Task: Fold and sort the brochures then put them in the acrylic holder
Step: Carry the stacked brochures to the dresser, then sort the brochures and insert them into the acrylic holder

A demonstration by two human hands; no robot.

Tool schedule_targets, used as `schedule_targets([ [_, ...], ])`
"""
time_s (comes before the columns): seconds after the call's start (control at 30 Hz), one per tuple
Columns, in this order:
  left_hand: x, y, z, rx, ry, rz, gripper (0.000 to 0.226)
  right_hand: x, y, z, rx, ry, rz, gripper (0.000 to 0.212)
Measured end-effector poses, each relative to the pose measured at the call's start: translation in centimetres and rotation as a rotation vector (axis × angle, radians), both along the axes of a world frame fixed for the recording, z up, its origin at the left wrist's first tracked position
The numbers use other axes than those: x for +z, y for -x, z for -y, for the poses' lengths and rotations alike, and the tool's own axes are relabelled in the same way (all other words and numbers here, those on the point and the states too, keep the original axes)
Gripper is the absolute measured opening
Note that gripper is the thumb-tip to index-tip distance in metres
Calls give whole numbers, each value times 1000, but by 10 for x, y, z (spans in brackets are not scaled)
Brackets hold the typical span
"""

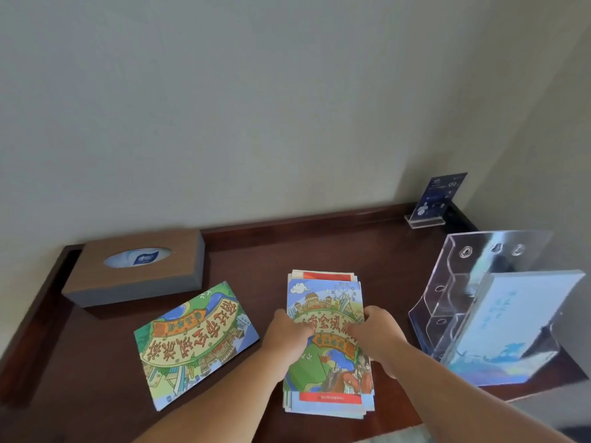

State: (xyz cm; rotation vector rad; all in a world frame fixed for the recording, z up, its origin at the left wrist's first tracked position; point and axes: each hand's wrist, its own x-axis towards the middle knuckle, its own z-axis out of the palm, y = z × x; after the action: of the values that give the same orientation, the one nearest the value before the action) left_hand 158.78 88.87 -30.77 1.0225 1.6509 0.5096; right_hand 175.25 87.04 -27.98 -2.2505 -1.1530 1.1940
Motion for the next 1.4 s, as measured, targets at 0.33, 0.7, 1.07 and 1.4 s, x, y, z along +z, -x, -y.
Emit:
schedule_targets([
  [0.33, -16, -6, -16, -76, -9, -306, 44, -27, -5, -35, 97, 77, 69, 18],
  [0.7, -32, -8, 2, -322, -568, -850, 93, -36, 9, -31, 299, 23, 270, 69],
  [1.07, -38, -11, 5, -279, -334, -957, 98, -33, -2, -36, 219, 10, 205, 31],
  [1.4, -29, -15, 11, -271, -292, -932, 73, -24, -15, -37, 88, -75, 41, 15],
])
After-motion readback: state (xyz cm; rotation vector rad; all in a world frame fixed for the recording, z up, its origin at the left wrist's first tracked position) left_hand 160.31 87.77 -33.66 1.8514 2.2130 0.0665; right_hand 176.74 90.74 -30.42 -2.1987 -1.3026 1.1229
